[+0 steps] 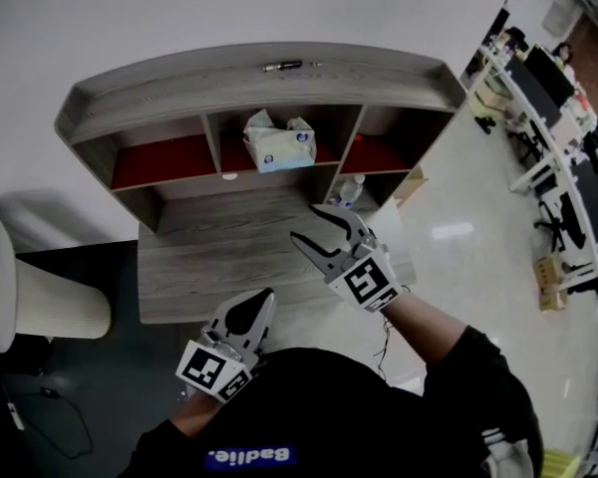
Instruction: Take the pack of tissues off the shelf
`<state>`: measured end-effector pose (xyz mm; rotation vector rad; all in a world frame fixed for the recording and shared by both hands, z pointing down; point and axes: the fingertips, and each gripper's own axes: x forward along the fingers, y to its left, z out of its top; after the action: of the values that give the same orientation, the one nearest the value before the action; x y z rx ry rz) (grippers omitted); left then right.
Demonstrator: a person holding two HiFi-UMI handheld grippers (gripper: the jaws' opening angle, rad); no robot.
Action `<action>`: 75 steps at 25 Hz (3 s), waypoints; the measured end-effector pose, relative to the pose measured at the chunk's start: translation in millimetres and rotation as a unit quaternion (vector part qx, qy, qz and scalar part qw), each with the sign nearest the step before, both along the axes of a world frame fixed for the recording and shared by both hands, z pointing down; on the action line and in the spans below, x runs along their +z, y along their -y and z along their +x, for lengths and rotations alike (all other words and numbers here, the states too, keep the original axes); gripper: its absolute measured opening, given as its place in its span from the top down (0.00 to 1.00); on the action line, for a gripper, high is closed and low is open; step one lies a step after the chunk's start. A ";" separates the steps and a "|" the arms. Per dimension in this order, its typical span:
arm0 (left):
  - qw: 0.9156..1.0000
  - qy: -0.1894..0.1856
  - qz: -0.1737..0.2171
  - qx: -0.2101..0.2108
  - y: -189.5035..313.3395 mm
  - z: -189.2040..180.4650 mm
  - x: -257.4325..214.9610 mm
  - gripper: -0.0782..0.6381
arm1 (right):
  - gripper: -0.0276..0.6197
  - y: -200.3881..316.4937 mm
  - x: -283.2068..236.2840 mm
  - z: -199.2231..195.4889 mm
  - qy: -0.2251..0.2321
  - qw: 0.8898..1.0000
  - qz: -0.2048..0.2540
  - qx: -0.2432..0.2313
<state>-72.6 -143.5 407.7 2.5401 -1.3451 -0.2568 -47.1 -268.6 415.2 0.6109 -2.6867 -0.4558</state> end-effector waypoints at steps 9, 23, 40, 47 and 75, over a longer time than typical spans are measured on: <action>1.000 -0.005 -0.005 -0.022 0.7 -14.4 2.1 0.89 | 0.57 60.8 16.1 -12.1 -0.112 0.989 0.084 0.040; 0.999 -0.007 -0.007 -0.040 -3.1 -29.0 3.8 0.89 | 0.56 115.4 54.7 -44.2 -0.269 0.943 0.192 0.026; 0.998 -0.008 -0.010 -0.064 -8.8 -42.7 4.5 0.89 | 0.53 170.1 90.7 -62.1 -0.362 0.901 0.239 0.035; 0.998 -0.007 -0.015 -0.068 -11.9 -44.6 7.7 0.89 | 0.53 185.2 110.9 -65.4 -0.384 0.893 0.230 0.044; 0.999 -0.006 -0.011 -0.046 -15.3 -28.2 5.0 0.89 | 0.86 158.0 84.2 -54.9 -0.317 0.920 0.224 0.044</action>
<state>-100.8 -128.2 412.7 2.4595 -1.4543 -0.2726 -102.0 -426.7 499.4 0.5701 -1.9348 -1.0555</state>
